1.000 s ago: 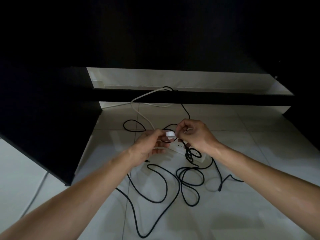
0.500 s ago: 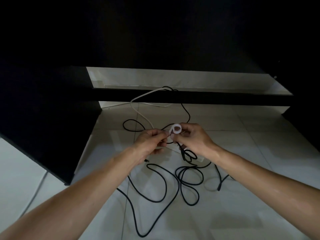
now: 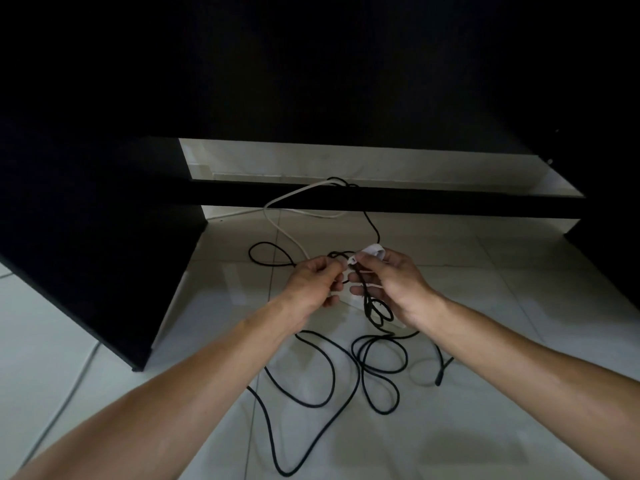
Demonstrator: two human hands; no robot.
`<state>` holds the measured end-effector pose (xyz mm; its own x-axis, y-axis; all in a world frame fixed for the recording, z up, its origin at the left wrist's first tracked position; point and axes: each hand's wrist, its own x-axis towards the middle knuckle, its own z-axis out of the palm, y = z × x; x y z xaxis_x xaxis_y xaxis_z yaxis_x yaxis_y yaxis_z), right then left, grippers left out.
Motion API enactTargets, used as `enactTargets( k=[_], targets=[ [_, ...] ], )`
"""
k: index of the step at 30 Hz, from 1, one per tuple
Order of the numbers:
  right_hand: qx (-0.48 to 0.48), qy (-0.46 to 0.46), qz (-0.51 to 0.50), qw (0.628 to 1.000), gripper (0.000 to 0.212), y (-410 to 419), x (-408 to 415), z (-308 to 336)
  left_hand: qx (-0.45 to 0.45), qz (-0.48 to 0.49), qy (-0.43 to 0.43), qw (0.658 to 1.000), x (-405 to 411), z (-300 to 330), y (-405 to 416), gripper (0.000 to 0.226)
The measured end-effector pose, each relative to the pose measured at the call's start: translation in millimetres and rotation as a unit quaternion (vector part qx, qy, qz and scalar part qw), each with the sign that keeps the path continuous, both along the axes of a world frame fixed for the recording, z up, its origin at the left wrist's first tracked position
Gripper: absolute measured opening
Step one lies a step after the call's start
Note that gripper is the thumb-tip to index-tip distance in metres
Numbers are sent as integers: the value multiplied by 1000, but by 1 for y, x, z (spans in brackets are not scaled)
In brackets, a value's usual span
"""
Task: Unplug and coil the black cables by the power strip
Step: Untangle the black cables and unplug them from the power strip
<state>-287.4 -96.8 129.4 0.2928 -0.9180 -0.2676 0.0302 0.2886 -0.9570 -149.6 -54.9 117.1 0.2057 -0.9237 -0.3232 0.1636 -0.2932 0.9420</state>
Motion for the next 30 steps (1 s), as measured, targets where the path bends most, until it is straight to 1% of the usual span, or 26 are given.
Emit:
enactTargets(
  k=[3, 7, 9, 12, 15, 17, 21, 24, 28, 30],
  targets=[
    [7, -12, -3, 1000, 17, 0, 1, 2, -5, -2, 0, 1000, 1, 0, 1, 14],
    [8, -28, -6, 1000, 6, -3, 2, 3, -22, 15, -20, 999, 0, 3, 1, 13],
    [9, -33, -6, 999, 10, -4, 2, 4, -31, 29, -43, 998, -2, 4, 0, 11],
    [16, -31, 0, 999, 9, -5, 2, 2, -33, 48, -68, 996, -8, 5, 1, 11],
    [15, -22, 4, 1000, 6, -5, 1, 0, -26, 61, -72, 995, -11, 6, 2, 10],
    [-2, -9, 2, 1000, 9, -5, 0, 0, -23, 58, -71, 996, -12, 6, 1, 11],
    [-53, 33, -1, 998, 16, -2, 0, 1, -18, 52, -25, 998, -15, 8, 1, 15],
    [-95, 54, -9, 994, 16, 1, 1, 4, -16, 53, 4, 998, -16, 8, 0, 18],
    [-146, 82, -1, 986, 13, 3, 2, 6, -9, 64, 62, 996, -15, 8, -1, 12],
    [-145, 88, 2, 986, 13, 4, 2, 5, -7, 60, 64, 996, -15, 4, 0, 10]
  ],
)
